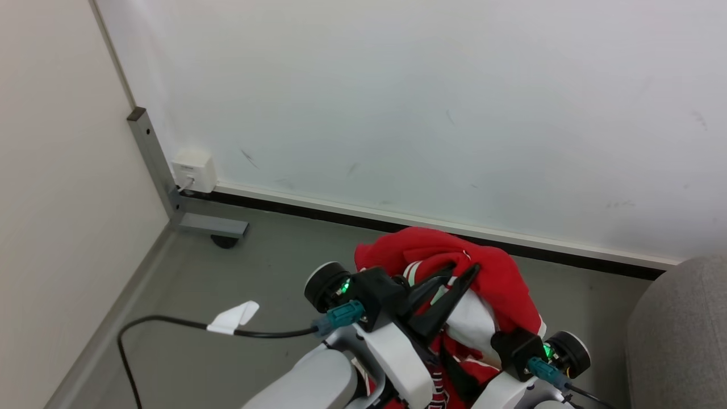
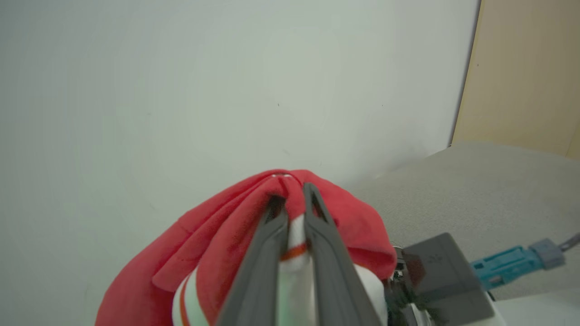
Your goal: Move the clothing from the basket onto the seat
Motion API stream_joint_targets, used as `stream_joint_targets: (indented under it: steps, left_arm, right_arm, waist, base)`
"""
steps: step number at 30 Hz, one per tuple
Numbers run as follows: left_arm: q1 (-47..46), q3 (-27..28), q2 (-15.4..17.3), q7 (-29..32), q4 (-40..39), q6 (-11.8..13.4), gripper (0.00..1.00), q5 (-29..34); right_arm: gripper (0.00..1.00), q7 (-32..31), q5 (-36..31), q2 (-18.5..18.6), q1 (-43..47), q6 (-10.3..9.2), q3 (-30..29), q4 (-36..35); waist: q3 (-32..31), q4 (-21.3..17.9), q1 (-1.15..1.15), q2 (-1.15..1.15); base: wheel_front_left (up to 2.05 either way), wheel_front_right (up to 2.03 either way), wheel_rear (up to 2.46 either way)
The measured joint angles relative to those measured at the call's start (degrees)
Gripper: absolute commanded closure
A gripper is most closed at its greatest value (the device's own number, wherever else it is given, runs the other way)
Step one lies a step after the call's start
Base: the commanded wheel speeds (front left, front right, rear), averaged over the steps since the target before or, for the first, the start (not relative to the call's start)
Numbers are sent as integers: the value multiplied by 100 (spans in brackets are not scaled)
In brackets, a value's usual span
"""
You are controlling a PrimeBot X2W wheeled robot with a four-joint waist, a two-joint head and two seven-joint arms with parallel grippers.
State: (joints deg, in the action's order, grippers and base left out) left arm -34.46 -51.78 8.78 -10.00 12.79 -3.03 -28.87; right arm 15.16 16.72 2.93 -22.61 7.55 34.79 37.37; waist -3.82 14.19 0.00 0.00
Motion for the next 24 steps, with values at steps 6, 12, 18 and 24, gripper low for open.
stream_joint_targets:
  steps: [6,12,18,24]
  left_arm:
    - [42,-53,0,27,-59,-3,100,-11]
    - [62,41,78,-19,-11,45,100,-94]
    - [63,181,170,-115,134,115,100,-144]
    - [103,282,266,-216,332,133,100,-186]
  right_arm:
    - [100,0,167,-3,-77,0,103,15]
    - [100,-1,342,-4,-80,0,66,-88]
    - [100,-2,405,-3,23,0,-248,-302]
    - [100,-3,354,-4,188,0,-672,-555]
  waist:
    - [15,3,0,0]
    - [44,-98,0,0]
    - [75,-216,0,0]
    - [112,-349,0,0]
  base:
    - [0,0,0]
    - [0,0,0]
    - [0,0,0]
    - [0,0,0]
